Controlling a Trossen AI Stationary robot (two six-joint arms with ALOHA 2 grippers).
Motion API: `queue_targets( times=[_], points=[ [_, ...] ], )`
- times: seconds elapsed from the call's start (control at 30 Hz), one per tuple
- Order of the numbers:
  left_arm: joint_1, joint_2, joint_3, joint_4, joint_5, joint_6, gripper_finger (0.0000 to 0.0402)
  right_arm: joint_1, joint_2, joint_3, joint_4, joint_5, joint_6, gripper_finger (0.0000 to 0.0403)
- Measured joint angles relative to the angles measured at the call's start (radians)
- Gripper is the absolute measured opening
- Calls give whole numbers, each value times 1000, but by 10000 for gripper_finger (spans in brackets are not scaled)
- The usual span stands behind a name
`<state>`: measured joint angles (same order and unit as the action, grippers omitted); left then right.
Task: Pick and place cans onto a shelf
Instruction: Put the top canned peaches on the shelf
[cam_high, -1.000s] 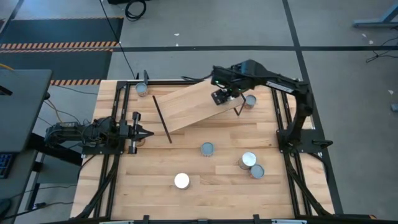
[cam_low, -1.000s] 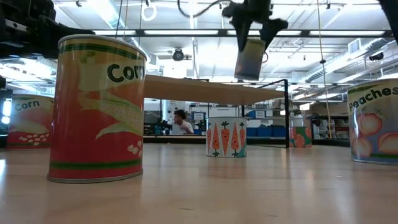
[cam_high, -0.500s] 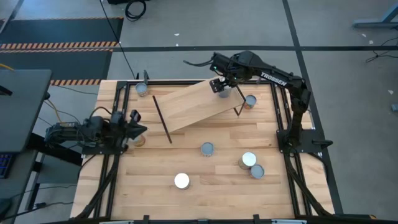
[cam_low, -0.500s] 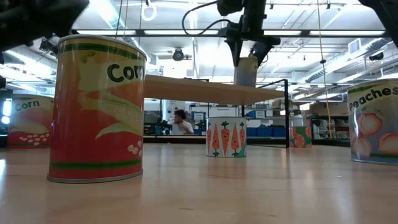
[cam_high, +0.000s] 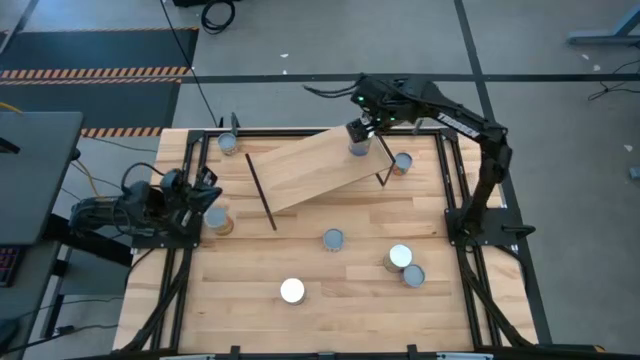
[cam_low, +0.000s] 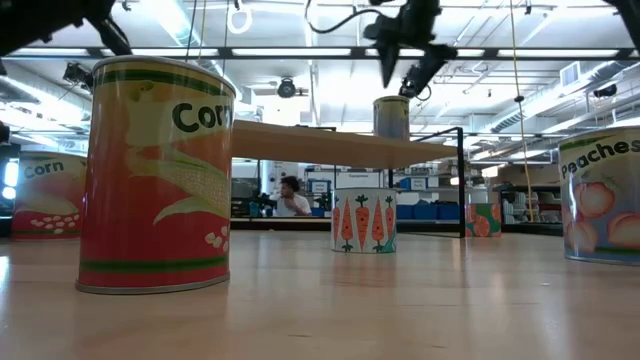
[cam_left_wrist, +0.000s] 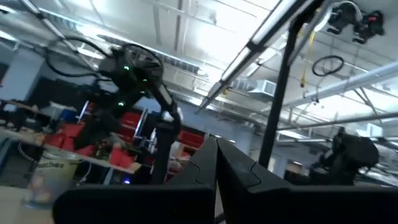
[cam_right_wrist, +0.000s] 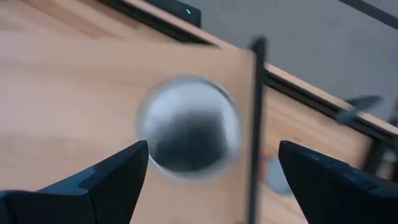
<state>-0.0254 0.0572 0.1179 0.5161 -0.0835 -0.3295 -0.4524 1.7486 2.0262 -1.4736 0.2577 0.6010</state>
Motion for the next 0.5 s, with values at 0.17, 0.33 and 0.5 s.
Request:
queue_targets(
  times=[0.17, 0.33, 0.5],
  points=[
    [0, 58, 84, 1, -50, 68, 11, 15, -38, -12, -97, -49, -37, 365],
    [0, 147, 244, -10, -74, 224, 11, 15, -28, -59, -57, -122, -110, 329],
    [0, 253, 397, -127, -74, 331, 11, 11, -13, -120, 37, -132, -146, 259]
  ],
)
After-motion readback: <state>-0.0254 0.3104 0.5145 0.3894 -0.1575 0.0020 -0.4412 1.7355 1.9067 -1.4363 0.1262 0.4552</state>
